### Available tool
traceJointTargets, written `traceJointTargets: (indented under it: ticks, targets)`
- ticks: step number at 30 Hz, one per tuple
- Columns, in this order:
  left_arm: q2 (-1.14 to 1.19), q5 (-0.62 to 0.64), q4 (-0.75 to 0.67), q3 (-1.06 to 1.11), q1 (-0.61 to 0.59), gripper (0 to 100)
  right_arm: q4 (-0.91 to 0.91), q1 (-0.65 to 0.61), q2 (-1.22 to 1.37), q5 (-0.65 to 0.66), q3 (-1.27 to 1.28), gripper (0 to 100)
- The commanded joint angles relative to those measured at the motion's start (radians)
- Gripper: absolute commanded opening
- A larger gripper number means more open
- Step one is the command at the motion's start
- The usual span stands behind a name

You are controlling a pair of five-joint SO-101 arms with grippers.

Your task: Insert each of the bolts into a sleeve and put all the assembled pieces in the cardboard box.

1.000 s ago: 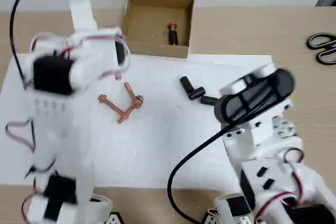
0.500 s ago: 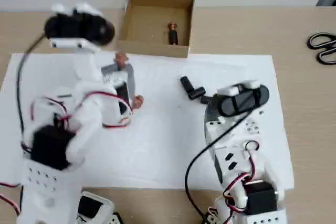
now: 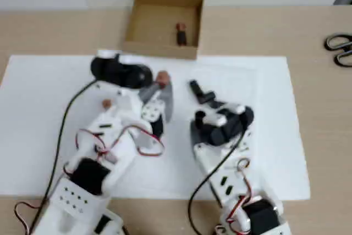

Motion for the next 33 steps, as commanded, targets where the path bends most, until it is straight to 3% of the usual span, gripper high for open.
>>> traceJointTargets:
  ticks: [1,9,25,33]
  targets:
    - [-0.049,-0.005,-0.041,-0.007,0.026,0,-0.024,-0.01,-0.008,-0.005,-0.003,0.4]
    - [-0.054,-0.003,-0.135,-0.007,0.052,0,-0.031,-0.047,-0.008,-0.005,0.02,0.4]
    - [-0.005,-0.002,-0.132,0.001,0.089,0,-0.081,-0.125,0.001,-0.011,0.021,0.4]
    - [-0.003,0.068,-0.117,0.002,0.089,0,-0.094,-0.137,0.002,-0.011,0.02,0.4]
